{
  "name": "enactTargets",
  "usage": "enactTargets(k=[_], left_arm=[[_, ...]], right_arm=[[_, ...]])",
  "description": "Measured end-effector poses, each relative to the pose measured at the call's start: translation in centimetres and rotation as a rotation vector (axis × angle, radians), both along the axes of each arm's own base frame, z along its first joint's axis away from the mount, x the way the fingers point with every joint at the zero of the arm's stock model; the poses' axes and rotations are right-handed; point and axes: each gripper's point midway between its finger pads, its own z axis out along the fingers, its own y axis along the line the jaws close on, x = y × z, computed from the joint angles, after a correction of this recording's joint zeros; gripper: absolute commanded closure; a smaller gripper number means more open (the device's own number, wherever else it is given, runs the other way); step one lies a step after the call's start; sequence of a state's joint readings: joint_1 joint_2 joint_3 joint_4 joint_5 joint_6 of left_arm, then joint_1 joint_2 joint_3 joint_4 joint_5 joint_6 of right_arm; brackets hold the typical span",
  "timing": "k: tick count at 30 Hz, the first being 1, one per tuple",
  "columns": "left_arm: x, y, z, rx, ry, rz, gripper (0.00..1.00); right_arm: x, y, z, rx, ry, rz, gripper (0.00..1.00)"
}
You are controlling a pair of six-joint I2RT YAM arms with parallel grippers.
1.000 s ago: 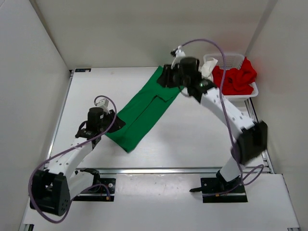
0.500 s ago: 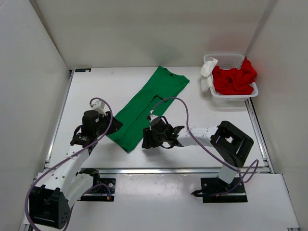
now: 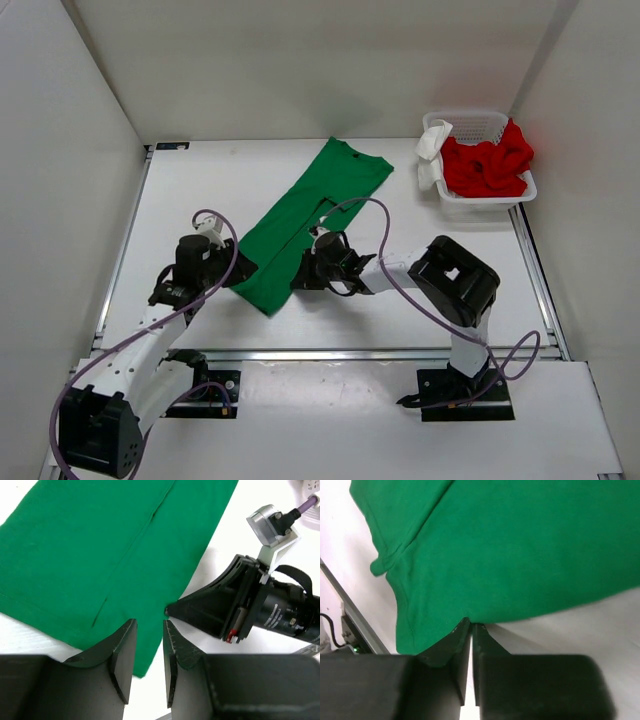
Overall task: Fold and stack the t-shirts
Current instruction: Rotate the tshirt 80 degrees
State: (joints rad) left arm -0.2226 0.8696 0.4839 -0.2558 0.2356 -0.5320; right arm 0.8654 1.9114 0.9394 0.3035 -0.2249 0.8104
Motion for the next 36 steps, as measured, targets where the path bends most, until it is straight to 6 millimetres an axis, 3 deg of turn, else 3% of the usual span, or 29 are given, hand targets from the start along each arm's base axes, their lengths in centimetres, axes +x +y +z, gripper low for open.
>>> enactTargets(k=[3,5,10,12,15,17,20,25,32,36], left_arm=[[-0.1,-0.3,-0.1,0.005,0.002,-0.011,0.63],[-0.5,-1.0,-0.4,0.014,0.011,-0.035,0.63],[-2.0,-3.9,-1.8,0.027,0.058,-0.141,0.62],[-2.8,-4.9,-2.3,0.030,0.070,-0.178,0.61],[-4.2,-5.9,-3.6,0.056,0.094,-0.224,0.59],[-5.0,-6.2,-4.6,0.076,0.112,-0.245,0.56],[-5.7,-5.5,-6.5,0.116,0.157,-0.238,0.52],[-6.4,-4.1,-8.9,0.187,0.208,-0.217,0.39],[-5.8,-4.9,-9.0,0.153,0.184,-0.220,0.31],[-5.6,-5.2,-9.0,0.122,0.173,-0.219,0.40]], right_arm=[[-0.1,-1.9,-0.1,0.010,0.011,-0.020,1.00],[-0.3,-4.8,-0.2,-0.003,0.022,-0.045,0.99],[2.1,-15.4,0.0,-0.070,0.042,-0.199,0.84],[2.4,-18.1,0.3,-0.108,0.028,-0.234,0.75],[1.0,-20.4,1.7,-0.115,-0.015,-0.236,0.67],[-0.9,-21.5,2.6,-0.096,-0.043,-0.236,0.60],[-3.2,-22.0,2.6,-0.082,-0.052,-0.228,0.57],[-8.2,-20.2,1.1,-0.049,0.030,-0.136,0.54],[-8.4,-18.8,1.6,0.054,0.077,-0.143,0.53],[-7.8,-17.9,3.0,0.121,0.054,-0.141,0.53]])
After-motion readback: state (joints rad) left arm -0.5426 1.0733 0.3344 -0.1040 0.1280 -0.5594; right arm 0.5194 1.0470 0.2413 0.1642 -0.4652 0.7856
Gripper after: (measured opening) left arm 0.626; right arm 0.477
